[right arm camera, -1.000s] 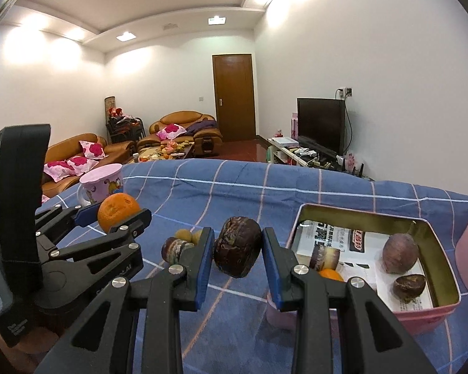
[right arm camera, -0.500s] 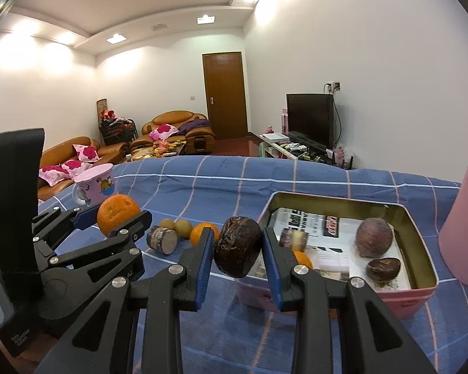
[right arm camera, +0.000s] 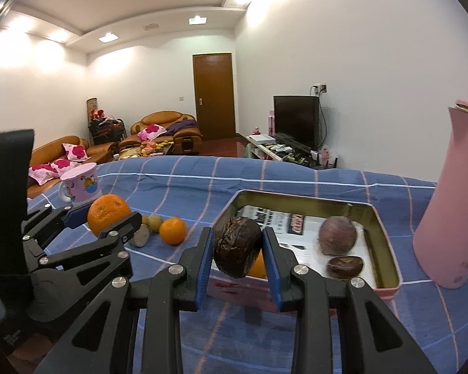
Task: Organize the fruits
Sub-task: 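Carry the dark cake and orange over the tin box with both tools, then open both tools to drop the cake and orange into the tin box, then move both tools back toward the remaining fruit row, then grasp the wrapped roll with the left tool while the right tool grasps an orange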
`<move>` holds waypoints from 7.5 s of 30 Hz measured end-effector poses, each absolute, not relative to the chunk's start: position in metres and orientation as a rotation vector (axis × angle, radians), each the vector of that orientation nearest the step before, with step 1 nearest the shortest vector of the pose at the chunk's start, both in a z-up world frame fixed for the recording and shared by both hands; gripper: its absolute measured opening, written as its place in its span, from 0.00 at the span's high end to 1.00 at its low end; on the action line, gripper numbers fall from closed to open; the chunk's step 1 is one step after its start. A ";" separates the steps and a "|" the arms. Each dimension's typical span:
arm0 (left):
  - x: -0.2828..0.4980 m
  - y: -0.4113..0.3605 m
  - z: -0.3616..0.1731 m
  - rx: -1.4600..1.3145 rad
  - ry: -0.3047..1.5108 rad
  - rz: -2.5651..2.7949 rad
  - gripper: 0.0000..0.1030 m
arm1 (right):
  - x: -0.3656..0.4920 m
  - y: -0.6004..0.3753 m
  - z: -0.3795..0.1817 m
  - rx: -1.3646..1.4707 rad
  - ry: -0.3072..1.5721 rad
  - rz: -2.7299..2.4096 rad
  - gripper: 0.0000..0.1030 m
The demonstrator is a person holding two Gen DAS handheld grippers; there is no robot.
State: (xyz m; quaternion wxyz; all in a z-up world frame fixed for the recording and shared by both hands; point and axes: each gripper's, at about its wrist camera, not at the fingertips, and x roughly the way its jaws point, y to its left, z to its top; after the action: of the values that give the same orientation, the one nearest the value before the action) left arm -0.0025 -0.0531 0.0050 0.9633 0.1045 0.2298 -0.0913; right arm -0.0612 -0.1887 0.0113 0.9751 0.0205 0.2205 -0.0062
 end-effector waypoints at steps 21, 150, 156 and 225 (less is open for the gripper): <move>-0.004 -0.112 0.004 0.209 0.491 -0.275 0.53 | -0.064 -0.247 0.012 0.032 0.452 -0.128 0.68; 0.019 -0.048 0.002 0.140 0.487 -0.161 0.00 | -0.053 -0.219 0.016 0.152 0.383 -0.260 0.27; 0.028 -0.027 0.001 0.134 0.496 -0.139 0.00 | -0.042 -0.197 0.015 0.161 0.393 -0.225 0.27; 0.081 0.047 -0.014 0.030 0.731 -0.175 0.65 | 0.036 -0.099 -0.003 -0.051 0.609 0.016 0.49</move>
State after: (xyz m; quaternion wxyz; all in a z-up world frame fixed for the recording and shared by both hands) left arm 0.0811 0.0466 -0.0136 0.9301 0.0148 0.3568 -0.0854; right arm 0.0356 -0.0994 -0.0034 0.9537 -0.0252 0.2996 0.0077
